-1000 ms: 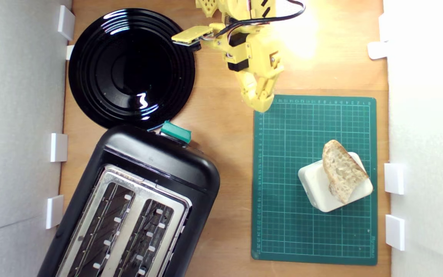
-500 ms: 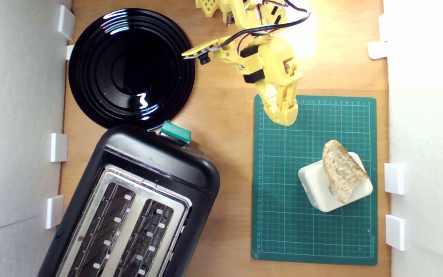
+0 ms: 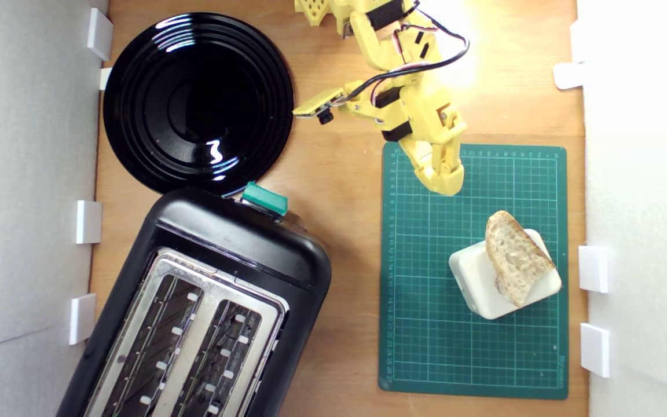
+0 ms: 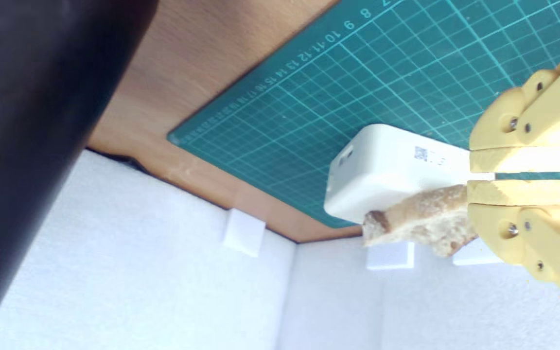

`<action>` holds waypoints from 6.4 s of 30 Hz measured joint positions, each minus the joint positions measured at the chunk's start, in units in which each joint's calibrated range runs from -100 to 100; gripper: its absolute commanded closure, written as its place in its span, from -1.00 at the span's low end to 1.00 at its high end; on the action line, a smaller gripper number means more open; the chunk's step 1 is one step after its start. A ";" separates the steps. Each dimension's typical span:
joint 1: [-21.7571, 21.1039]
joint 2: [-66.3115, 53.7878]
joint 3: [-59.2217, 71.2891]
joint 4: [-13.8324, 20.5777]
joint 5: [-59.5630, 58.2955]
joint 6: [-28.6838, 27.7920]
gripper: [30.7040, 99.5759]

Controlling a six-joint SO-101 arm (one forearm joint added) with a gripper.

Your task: Pick bread and place in toaster

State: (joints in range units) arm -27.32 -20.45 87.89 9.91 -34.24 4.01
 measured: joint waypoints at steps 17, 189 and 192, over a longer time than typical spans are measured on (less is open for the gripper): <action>-1.56 21.50 -1.02 -0.27 -22.54 0.00 -0.13; 2.20 -15.37 -37.91 -4.89 22.97 6.62 0.19; 3.75 -16.55 -42.53 -4.71 29.15 9.42 0.19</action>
State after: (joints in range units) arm -23.57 -37.00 45.35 5.20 -5.08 13.43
